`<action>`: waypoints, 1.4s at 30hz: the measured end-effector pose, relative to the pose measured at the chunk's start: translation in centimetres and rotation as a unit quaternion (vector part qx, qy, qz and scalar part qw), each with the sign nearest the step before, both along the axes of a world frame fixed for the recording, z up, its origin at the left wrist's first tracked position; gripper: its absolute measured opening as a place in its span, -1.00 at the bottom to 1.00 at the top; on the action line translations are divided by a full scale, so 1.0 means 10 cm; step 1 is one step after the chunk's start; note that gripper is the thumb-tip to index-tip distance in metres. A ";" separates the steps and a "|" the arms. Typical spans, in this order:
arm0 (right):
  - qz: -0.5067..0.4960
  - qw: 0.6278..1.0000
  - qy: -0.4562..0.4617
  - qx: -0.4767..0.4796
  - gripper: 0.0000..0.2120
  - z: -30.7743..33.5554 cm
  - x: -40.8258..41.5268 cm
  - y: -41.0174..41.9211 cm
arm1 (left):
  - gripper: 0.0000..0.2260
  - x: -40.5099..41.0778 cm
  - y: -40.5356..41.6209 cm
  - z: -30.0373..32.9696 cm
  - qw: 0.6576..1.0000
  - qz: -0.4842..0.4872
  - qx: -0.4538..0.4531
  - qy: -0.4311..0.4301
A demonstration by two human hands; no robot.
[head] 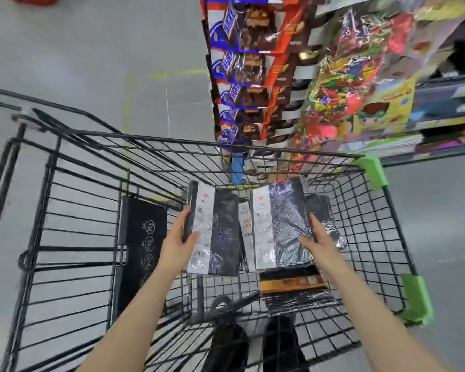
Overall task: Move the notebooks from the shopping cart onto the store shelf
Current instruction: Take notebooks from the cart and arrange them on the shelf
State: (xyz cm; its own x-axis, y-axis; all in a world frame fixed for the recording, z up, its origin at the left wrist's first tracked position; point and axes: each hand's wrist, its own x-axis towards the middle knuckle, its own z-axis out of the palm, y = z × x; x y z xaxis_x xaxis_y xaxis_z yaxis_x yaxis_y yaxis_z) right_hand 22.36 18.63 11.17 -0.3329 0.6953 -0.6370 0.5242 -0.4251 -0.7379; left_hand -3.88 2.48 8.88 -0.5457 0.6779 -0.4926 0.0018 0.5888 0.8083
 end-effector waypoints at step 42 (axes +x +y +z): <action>-0.063 0.984 0.141 0.084 -0.48 0.88 4.65 4.76 | -0.54 4.20 4.73 1.14 0.981 0.061 0.183 0.022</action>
State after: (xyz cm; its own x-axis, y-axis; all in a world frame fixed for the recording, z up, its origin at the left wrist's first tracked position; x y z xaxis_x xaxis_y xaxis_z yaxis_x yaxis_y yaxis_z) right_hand 68.87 66.24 19.98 -0.3849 0.8298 -0.4041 0.2401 -0.3327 -0.9120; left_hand 38.09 49.77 20.28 -0.6486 0.7337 -0.2024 -0.0099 0.2578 0.9662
